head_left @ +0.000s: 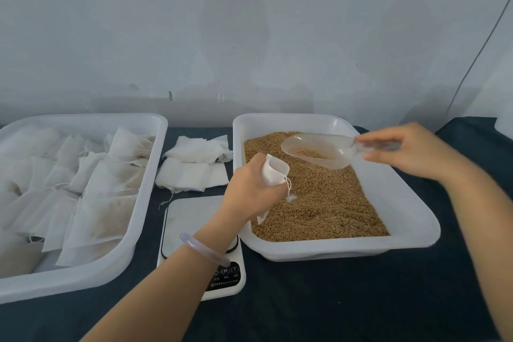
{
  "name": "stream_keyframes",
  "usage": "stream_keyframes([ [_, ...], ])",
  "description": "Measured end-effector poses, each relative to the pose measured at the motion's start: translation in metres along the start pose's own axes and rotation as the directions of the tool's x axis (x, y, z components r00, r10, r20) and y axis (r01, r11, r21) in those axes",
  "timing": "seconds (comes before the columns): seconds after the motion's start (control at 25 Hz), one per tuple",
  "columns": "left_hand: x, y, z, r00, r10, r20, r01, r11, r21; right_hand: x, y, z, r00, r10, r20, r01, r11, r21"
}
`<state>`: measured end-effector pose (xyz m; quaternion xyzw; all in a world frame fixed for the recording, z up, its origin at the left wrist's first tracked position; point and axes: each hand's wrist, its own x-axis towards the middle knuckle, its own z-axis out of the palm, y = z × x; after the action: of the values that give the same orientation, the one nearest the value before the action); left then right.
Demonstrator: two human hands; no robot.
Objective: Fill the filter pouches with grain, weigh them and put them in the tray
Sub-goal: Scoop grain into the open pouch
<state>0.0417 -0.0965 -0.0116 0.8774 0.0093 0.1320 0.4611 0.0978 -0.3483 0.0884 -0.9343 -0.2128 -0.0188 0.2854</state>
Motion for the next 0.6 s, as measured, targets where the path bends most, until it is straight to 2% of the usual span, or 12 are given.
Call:
stream_keyframes([
  [0.08, 0.0, 0.0, 0.0, 1.0, 0.009, 0.003, -0.009, 1.0, 0.029, 0.001, -0.017, -0.014, 0.999, -0.048, 0.01, 0.049, 0.996, -0.07],
  [0.16, 0.0, 0.0, 0.001, 1.0, 0.016, 0.007, -0.016, 0.999, 0.042, 0.003, -0.032, -0.02, 0.997, -0.083, 0.009, 0.083, 0.972, -0.22],
  [0.32, 0.001, -0.001, 0.001, 1.0, 0.015, 0.002, -0.015, 0.998, 0.053, 0.007, -0.055, -0.023, 0.984, -0.172, -0.044, 0.126, 0.852, -0.509],
  [0.6, 0.002, 0.0, 0.002, 1.0, -0.003, 0.002, 0.003, 0.998, 0.057, 0.005, -0.072, -0.022, 0.962, -0.26, -0.083, 0.153, 0.764, -0.627],
])
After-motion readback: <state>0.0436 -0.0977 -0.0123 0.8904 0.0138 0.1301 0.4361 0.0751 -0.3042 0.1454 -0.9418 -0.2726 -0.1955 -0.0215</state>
